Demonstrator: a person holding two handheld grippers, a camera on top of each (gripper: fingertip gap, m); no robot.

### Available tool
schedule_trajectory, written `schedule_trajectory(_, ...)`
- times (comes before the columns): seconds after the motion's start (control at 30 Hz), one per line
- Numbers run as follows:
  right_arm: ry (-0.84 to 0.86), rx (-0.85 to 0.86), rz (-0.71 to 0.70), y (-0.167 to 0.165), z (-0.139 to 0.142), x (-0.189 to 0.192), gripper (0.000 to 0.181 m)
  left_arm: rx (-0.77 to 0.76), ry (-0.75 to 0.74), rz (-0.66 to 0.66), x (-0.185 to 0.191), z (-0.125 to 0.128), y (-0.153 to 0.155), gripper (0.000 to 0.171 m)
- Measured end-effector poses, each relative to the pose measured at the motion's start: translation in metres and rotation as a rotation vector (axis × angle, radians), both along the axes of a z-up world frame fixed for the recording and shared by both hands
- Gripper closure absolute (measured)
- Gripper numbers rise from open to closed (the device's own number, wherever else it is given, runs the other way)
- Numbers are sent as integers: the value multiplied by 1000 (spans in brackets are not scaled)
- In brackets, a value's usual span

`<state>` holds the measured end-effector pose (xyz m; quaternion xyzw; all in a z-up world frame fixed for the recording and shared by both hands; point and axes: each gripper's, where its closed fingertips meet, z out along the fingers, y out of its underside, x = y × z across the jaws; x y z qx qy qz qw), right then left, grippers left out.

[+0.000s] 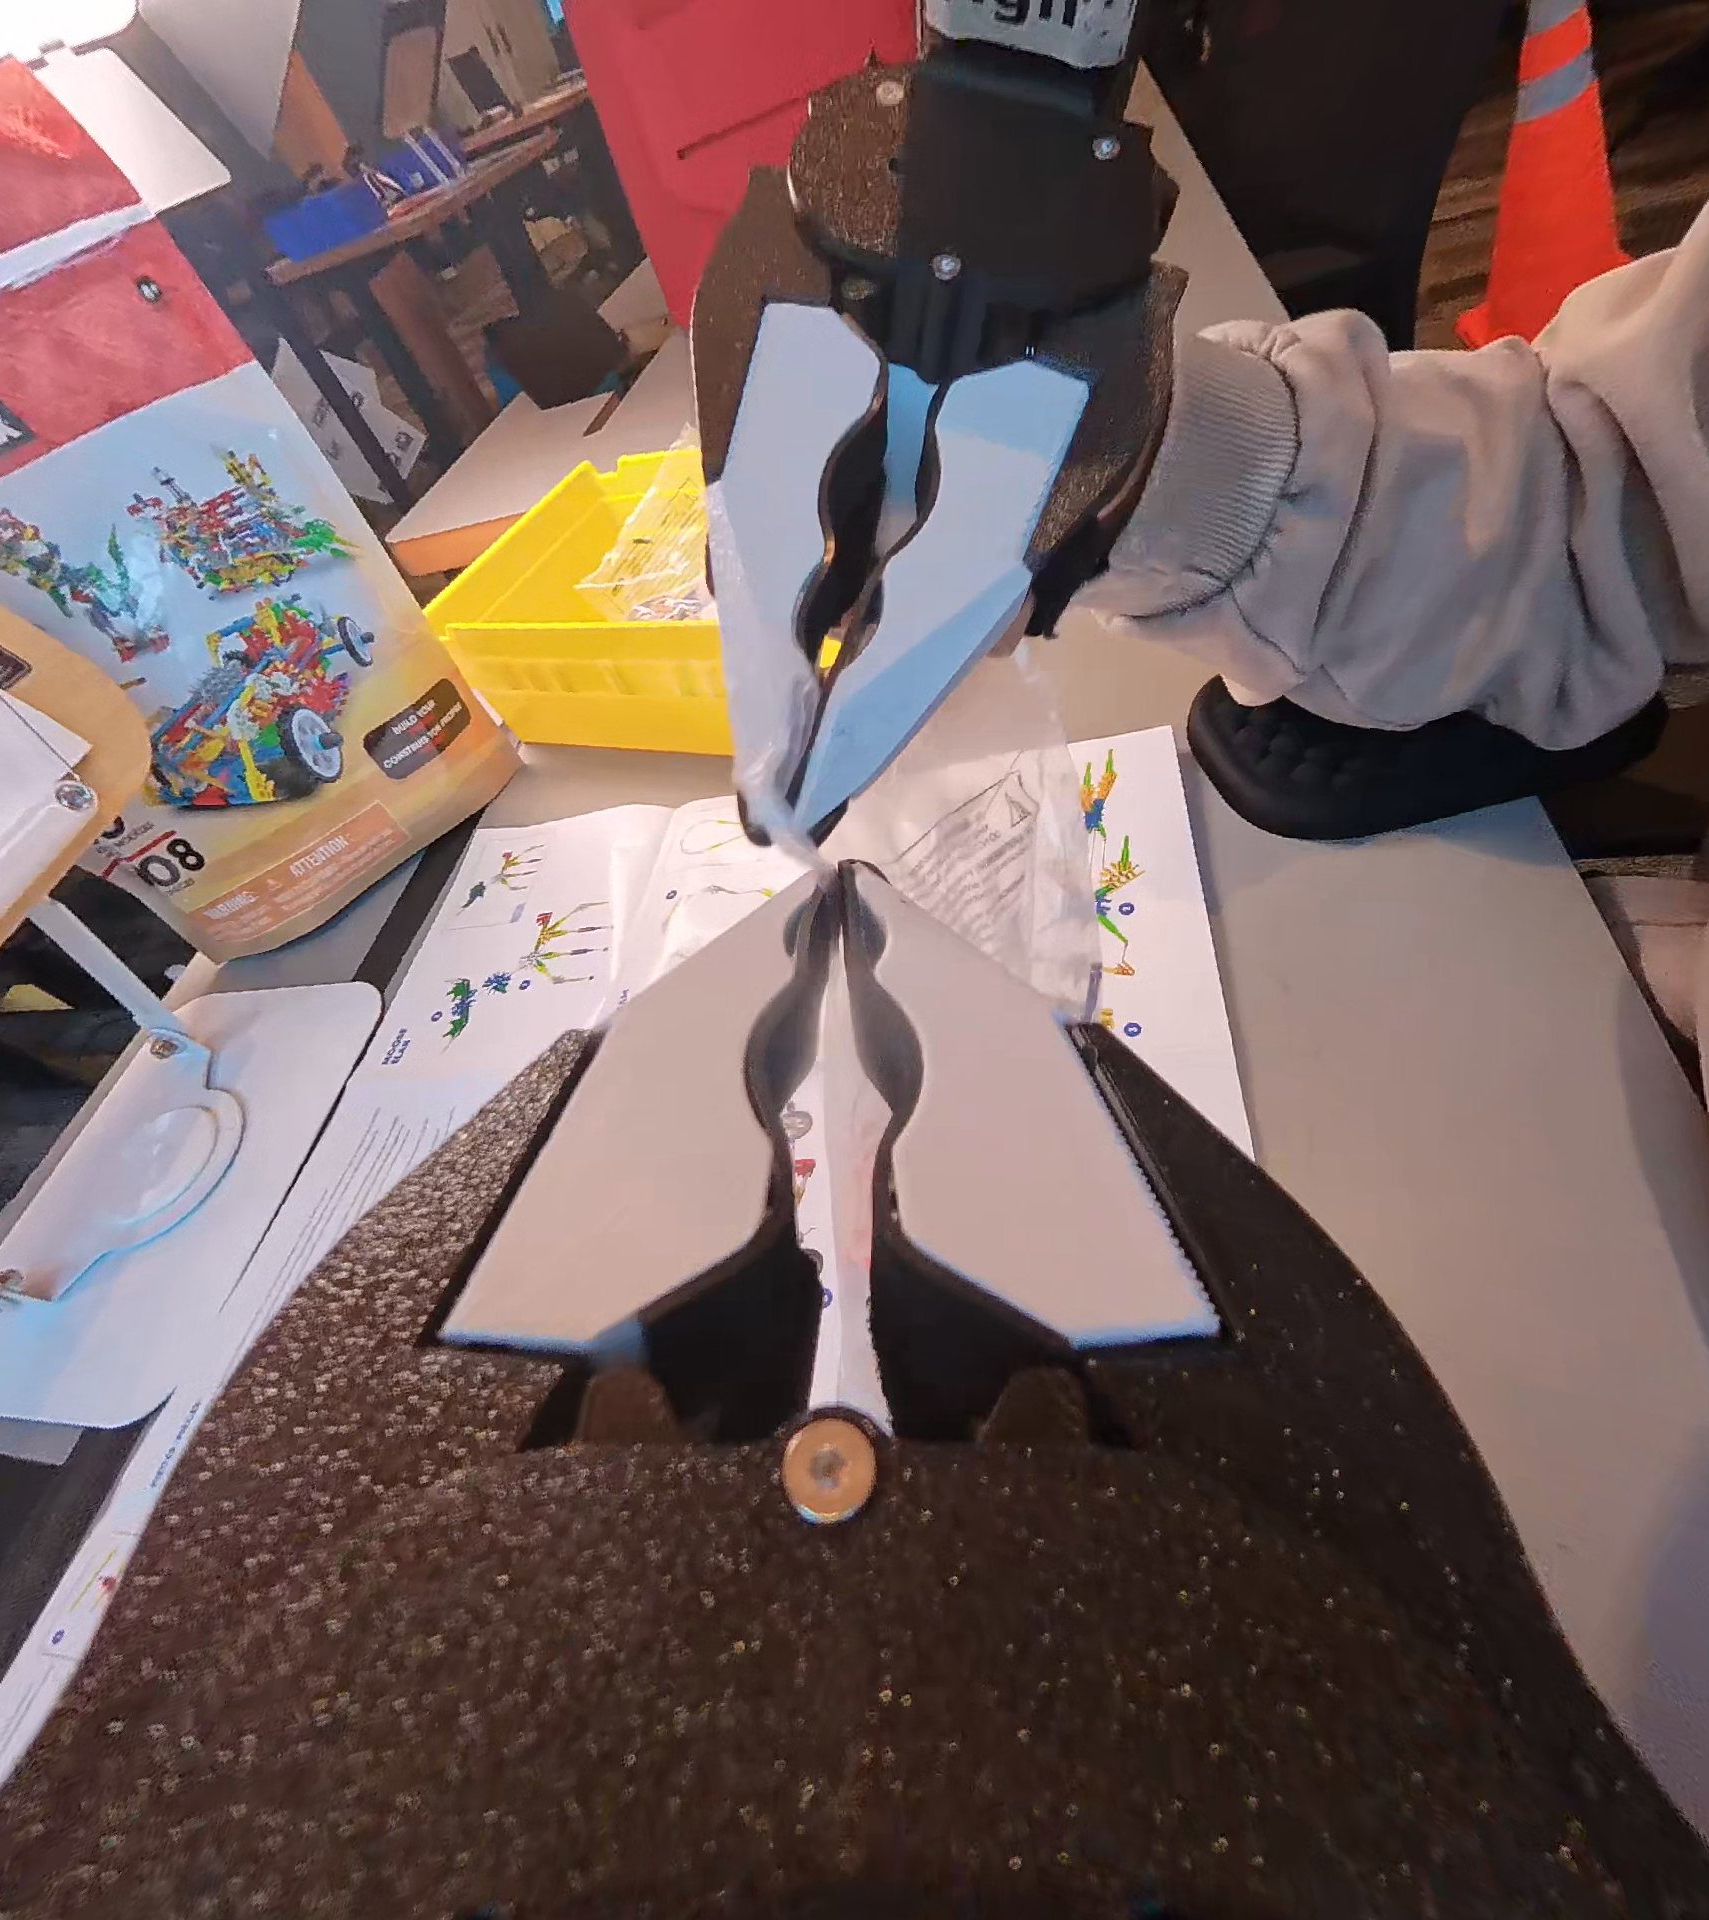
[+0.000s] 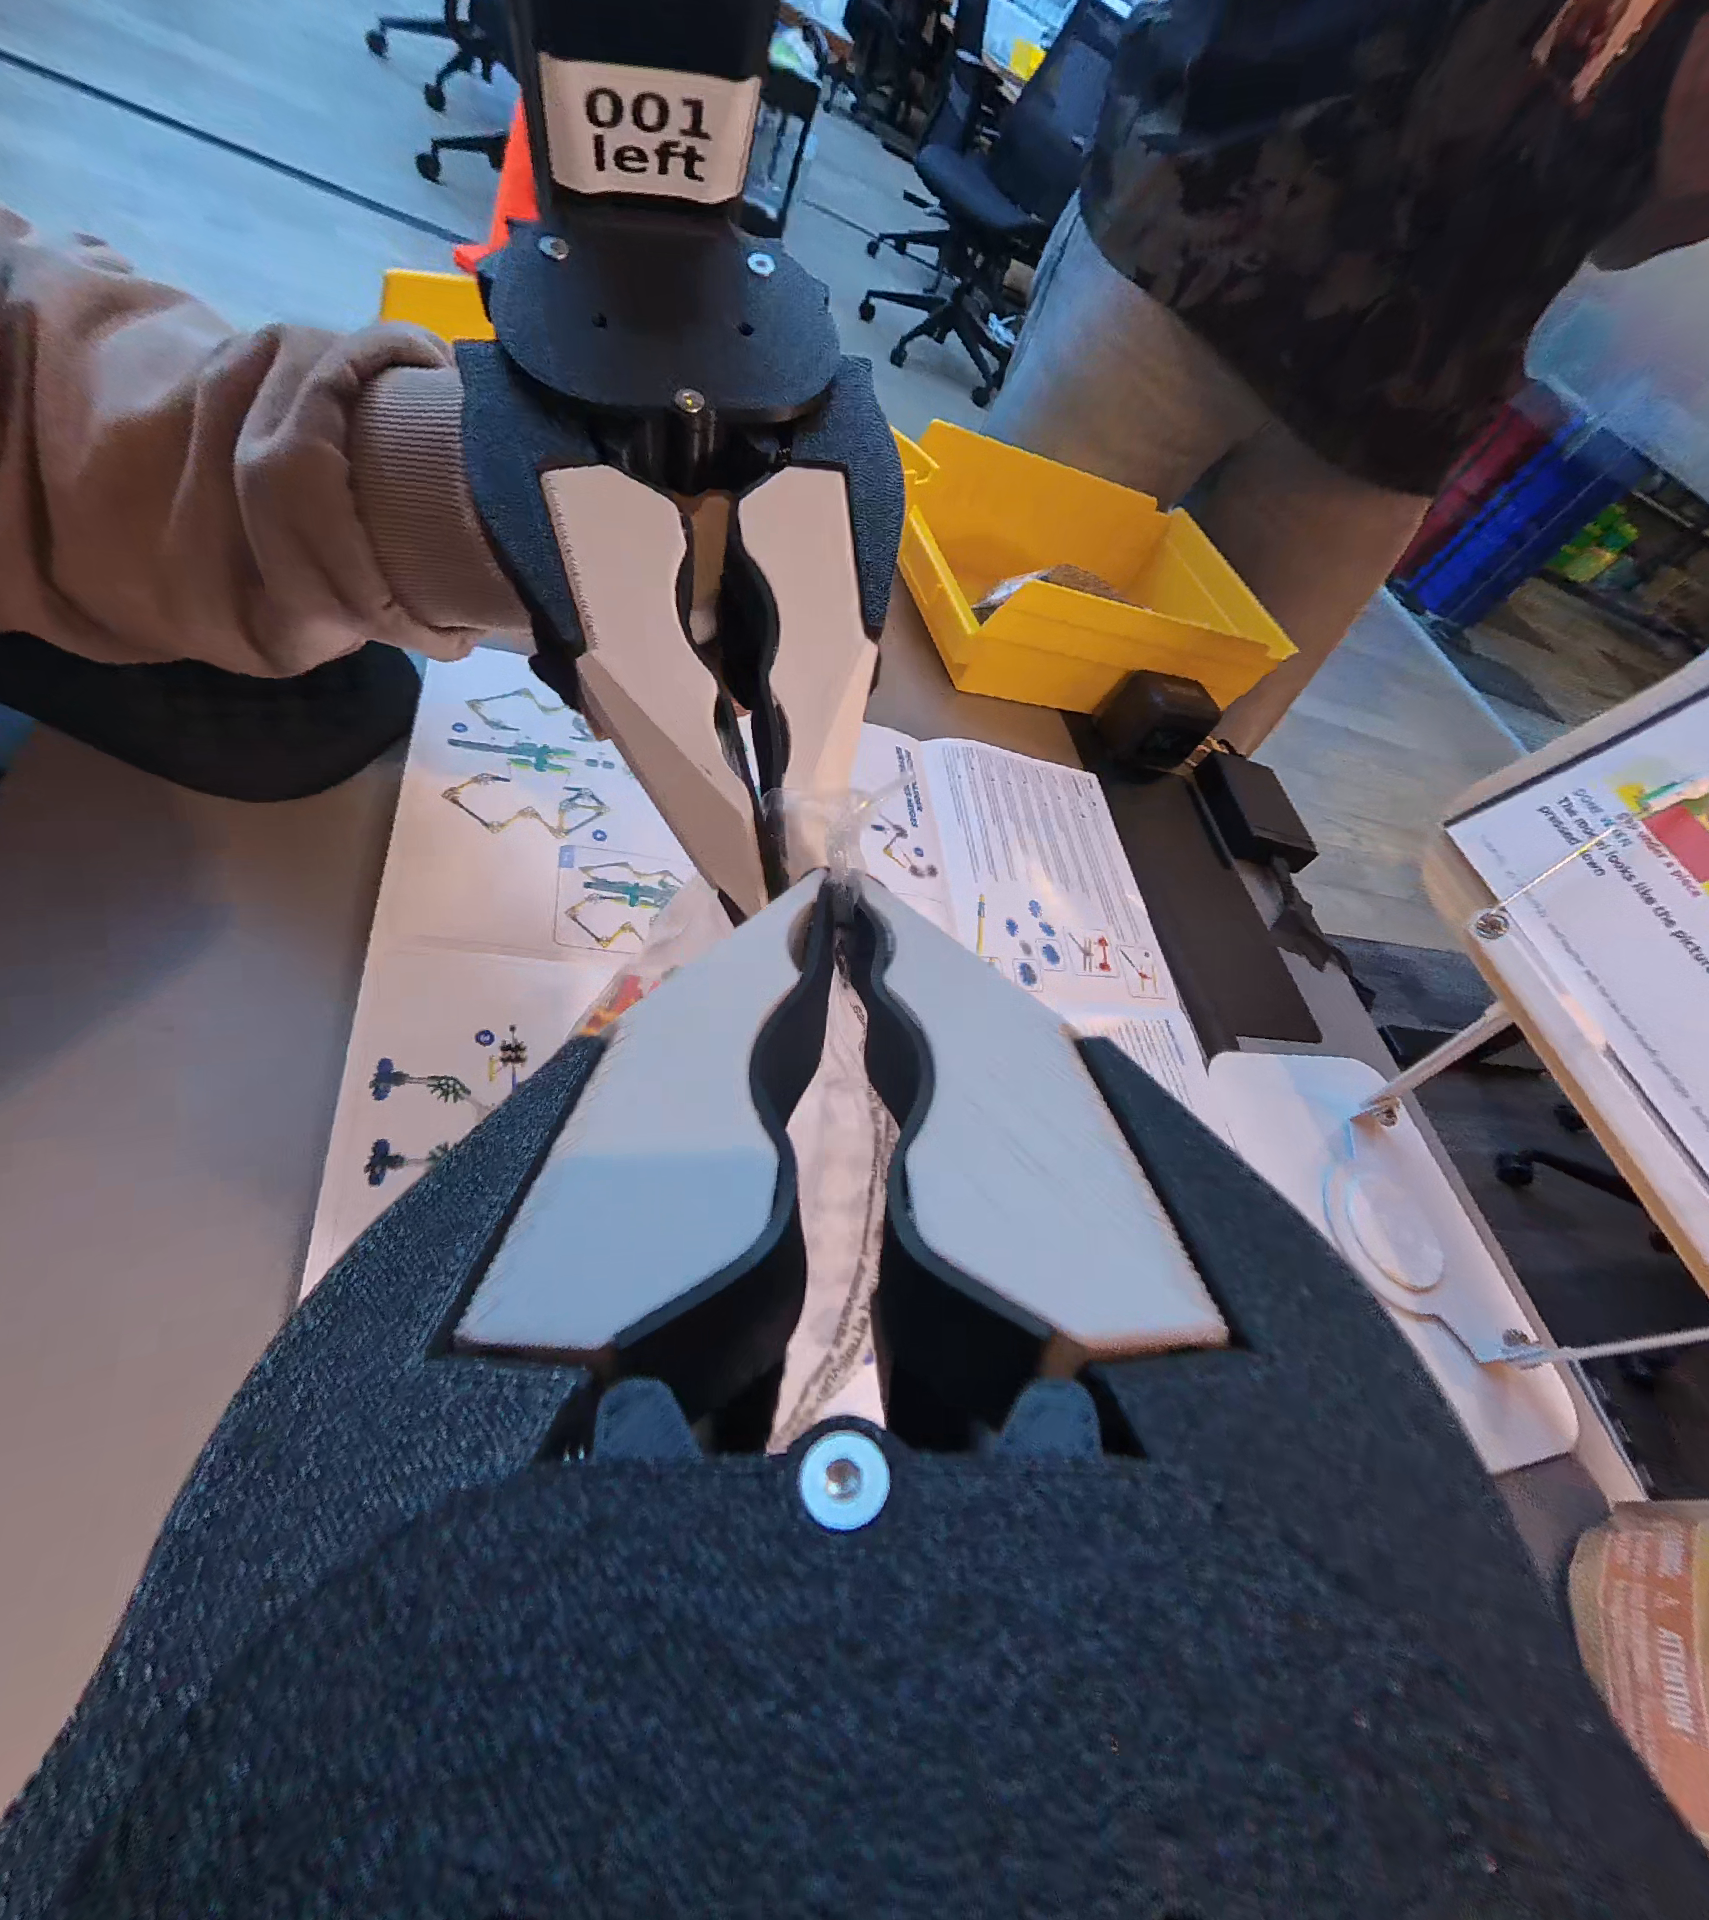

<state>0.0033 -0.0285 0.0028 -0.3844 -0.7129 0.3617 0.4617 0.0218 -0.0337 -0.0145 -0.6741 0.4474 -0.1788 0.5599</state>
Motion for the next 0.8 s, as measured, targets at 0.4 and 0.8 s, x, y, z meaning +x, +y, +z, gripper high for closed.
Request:
schedule_trajectory(0.4, 36, 166, -168, 8, -13, -25, 181, 69, 130, -1, 6, -9, -4, 171)
schedule_trajectory(0.8, 60, 234, -289, 36, -26, -33, 181, 74, 157, -38, 20, -22, -5, 171)
